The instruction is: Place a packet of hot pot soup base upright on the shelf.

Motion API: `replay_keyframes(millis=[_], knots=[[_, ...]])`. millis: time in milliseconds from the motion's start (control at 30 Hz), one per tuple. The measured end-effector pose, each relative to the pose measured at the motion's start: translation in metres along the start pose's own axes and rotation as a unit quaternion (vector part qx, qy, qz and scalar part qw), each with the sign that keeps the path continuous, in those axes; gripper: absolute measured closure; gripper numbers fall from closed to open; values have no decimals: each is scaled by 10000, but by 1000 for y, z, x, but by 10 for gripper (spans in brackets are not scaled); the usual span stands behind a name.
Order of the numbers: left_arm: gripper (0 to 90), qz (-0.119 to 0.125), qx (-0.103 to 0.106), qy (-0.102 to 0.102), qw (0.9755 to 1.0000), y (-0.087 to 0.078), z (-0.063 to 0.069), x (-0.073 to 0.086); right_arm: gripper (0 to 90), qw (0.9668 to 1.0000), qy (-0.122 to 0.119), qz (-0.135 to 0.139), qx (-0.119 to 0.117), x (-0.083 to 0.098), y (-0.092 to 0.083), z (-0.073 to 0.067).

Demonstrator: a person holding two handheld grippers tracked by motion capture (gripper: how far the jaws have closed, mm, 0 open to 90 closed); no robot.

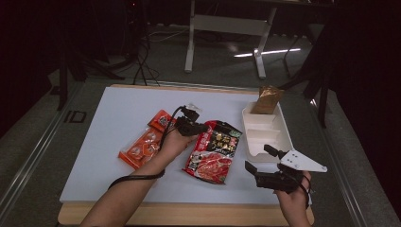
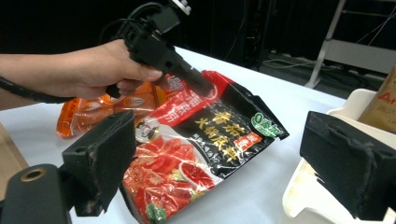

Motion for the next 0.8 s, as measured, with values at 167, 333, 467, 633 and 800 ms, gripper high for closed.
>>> replay_keyframes(millis=[167, 333, 467, 633, 800], knots=[[872, 197, 15, 148, 9997, -13, 11, -8, 161, 9998, -163, 98, -82, -6, -4, 1], [872, 379, 61, 249, 9990, -25, 20, -11, 148, 9989, -461, 130, -10, -8, -4, 2], [871, 576, 75, 381, 9976, -32, 26, -11, 128, 9992, -390, -77, 23, -4, -1, 4], [872, 785, 59, 684, 9945, -42, 38, -15, 104, 9998, -154, -120, -109, -3, 3, 0], [872, 903, 30, 761, 9930, -51, 46, -18, 100, 9992, 46, -188, -345, -3, 1, -6]])
Point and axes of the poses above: each handheld gripper's, and its own axes: y roughly forward along the jaws, x roughly out of its underside, z roughly to its right, the point moved 8 cm from there along y, roughly forward along the jaws, and after that the axes turned 15 degrees about y, right-handed, at the moved point
